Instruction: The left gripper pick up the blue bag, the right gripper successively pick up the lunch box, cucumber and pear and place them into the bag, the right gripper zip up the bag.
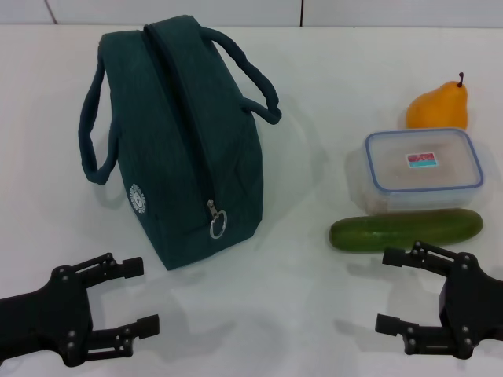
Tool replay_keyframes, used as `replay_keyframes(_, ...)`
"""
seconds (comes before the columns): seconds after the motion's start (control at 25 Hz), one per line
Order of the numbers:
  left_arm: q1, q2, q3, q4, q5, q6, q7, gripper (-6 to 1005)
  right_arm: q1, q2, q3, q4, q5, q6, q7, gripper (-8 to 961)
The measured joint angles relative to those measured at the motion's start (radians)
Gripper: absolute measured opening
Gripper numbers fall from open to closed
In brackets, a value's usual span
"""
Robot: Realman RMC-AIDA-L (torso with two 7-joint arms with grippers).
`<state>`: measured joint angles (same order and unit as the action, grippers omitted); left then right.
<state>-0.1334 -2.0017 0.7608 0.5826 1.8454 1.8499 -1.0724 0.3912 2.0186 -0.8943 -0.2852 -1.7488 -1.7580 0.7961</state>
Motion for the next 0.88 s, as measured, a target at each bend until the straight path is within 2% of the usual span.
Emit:
replay_keyframes(0.56, 0.001, -0.002, -0.020, -0.001, -0.003, 0.000, -0.033, 872, 0.000, 0.000, 0.000, 0.000, 0.000, 0.000, 0.001, 856)
replay_keyframes(0.68, -0.005, -0.001, -0.102, 0.000, -0.003, 0.000, -0.199, 872, 0.000, 0.000, 0.001, 0.000, 0.000, -0.001, 0.001, 856)
replay_keyframes(0.88, -0.022, 0.022, -0.195, 0.008, -0.013, 0.002, -0.509, 871, 0.000, 0.000, 0.007, 0.002, 0.000, -0.012, 0.003, 856)
